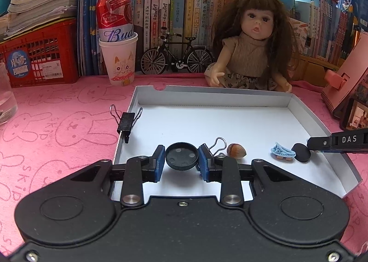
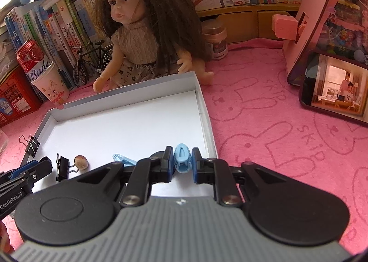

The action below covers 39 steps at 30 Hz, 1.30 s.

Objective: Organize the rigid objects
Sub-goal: 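Open both tools to drop the black lid and blue hair clip into the tray, then withdraw both open tools from the tray toward the objects on the cloth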

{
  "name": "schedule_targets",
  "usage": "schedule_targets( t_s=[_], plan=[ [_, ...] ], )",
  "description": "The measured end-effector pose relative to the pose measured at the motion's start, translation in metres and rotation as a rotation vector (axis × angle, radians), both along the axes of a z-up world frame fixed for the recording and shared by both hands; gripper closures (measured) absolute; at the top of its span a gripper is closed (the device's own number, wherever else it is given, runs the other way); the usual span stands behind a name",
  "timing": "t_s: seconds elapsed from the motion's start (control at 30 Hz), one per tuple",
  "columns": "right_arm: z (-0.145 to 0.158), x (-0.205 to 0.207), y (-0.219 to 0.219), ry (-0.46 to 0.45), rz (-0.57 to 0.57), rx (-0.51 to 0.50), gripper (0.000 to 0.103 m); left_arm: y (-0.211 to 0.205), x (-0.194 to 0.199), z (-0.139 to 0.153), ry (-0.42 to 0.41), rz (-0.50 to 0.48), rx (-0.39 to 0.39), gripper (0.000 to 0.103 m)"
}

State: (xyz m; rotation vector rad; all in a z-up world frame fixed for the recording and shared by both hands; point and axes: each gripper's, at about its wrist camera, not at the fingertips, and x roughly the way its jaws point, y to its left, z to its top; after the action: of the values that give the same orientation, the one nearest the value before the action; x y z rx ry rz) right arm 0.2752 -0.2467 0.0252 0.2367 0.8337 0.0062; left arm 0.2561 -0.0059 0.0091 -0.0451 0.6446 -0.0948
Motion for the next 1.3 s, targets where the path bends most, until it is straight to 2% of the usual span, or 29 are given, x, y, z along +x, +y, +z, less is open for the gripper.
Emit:
schedule_targets(
  t_s=[0.2, 0.27, 0.37, 0.4, 0.43, 0.5, 0.57, 0.63, 0.73, 1.0, 1.3],
  plan=[
    [-0.002, 0.0, 0.001, 0.002, 0.006, -0.005, 0.083, -0.001, 0.002, -0.003, 0.0, -0.002, 0.003, 0.074],
    [-0.001, 0.0, 0.001, 0.0, 0.011, -0.009, 0.078, -0.001, 0.003, -0.003, 0.003, -0.002, -0.002, 0.073],
    [0.0, -0.001, 0.001, -0.009, 0.011, -0.011, 0.078, -0.002, 0.003, -0.003, 0.002, -0.001, -0.012, 0.073],
    [0.001, -0.001, 0.0, -0.011, 0.01, -0.01, 0.077, -0.002, 0.002, -0.003, -0.004, -0.001, -0.014, 0.071],
    [0.001, -0.002, 0.0, -0.012, 0.01, -0.007, 0.076, -0.001, 0.001, -0.001, -0.012, -0.001, -0.016, 0.063],
    [0.002, -0.004, -0.002, -0.016, 0.007, 0.0, 0.065, -0.001, -0.002, 0.001, -0.027, -0.001, -0.018, 0.053],
    [0.004, -0.006, -0.003, -0.022, 0.007, 0.002, 0.059, 0.0, -0.005, 0.004, -0.037, -0.005, -0.021, 0.048],
    [0.006, -0.009, -0.004, -0.031, 0.012, 0.002, 0.058, 0.001, -0.008, 0.007, -0.041, -0.008, -0.025, 0.037],
    [0.011, -0.016, -0.003, -0.053, 0.028, 0.004, 0.051, 0.002, -0.015, 0.013, -0.056, -0.018, -0.026, 0.029],
    [0.025, -0.045, 0.008, -0.135, 0.109, -0.029, 0.027, -0.001, -0.049, 0.025, -0.098, -0.071, -0.012, 0.018],
    [0.03, -0.078, 0.013, -0.18, 0.173, -0.042, 0.016, -0.003, -0.088, 0.027, -0.112, -0.109, -0.005, 0.017]
  ],
)
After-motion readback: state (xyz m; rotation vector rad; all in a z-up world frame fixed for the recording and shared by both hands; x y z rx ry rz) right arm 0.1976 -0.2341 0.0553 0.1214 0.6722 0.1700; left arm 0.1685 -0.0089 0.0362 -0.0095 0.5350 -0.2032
